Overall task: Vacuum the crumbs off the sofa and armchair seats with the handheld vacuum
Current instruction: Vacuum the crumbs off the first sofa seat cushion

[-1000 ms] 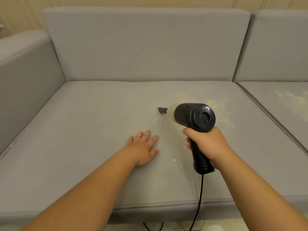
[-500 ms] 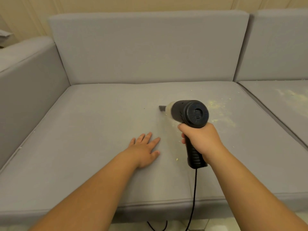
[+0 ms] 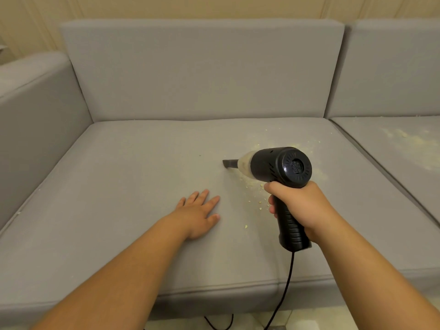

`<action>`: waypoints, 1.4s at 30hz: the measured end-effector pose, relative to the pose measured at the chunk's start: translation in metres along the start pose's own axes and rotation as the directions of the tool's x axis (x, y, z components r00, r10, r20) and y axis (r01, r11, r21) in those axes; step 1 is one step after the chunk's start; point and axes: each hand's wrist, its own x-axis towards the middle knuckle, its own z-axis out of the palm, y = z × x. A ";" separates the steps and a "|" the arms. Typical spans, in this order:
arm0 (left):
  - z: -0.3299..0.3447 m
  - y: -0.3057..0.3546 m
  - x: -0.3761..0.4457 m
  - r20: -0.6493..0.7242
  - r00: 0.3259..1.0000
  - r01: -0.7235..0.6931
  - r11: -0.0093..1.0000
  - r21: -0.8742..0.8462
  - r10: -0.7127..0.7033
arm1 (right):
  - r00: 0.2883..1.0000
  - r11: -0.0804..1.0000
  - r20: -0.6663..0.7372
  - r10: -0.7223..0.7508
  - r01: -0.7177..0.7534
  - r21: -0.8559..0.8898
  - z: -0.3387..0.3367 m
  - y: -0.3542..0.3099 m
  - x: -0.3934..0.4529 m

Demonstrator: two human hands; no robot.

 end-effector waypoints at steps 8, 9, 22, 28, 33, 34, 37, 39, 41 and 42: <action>-0.001 -0.003 0.002 -0.001 1.000 -0.003 1.000 -0.005 0.003 | 0.997 0.980 0.057 -0.056 0.066 -0.187 0.003 -0.004 0.001; -0.001 -0.004 0.003 -0.003 1.000 -0.002 1.000 0.000 0.002 | 0.997 0.970 0.018 -0.077 0.079 -0.232 0.004 -0.003 0.002; -0.004 -0.002 0.007 -0.011 1.000 0.006 1.000 0.006 -0.006 | 0.993 0.943 -0.011 -0.122 0.112 -0.314 0.001 -0.005 0.015; -0.004 0.001 0.001 -0.004 1.000 0.008 1.000 0.000 -0.008 | 0.996 0.983 -0.017 -0.087 0.083 -0.166 0.020 0.005 0.038; 0.000 -0.004 -0.002 -0.006 1.000 0.003 1.000 0.004 -0.003 | 0.995 0.985 0.072 -0.068 0.078 -0.153 0.002 0.008 0.043; 0.000 -0.004 -0.003 -0.007 1.000 0.005 1.000 0.006 -0.005 | 0.996 0.988 0.058 -0.065 0.072 -0.133 -0.001 0.008 0.047; 0.001 0.000 -0.008 0.003 1.000 0.002 1.000 -0.002 -0.002 | 0.998 0.996 -0.020 -0.061 0.060 -0.062 0.000 0.001 0.067; -0.002 0.001 -0.009 -0.011 1.000 -0.002 1.000 -0.015 0.001 | 0.998 0.999 -0.025 -0.049 0.049 -0.006 0.012 -0.006 0.079; -0.006 -0.001 -0.006 -0.047 0.999 0.006 1.000 -0.022 -0.007 | 0.999 0.999 0.005 -0.043 0.043 0.024 0.029 -0.009 0.088; -0.008 -0.001 -0.004 -0.060 0.998 0.009 1.000 -0.024 -0.011 | 0.999 0.999 0.008 -0.051 0.051 0.006 0.035 -0.010 0.090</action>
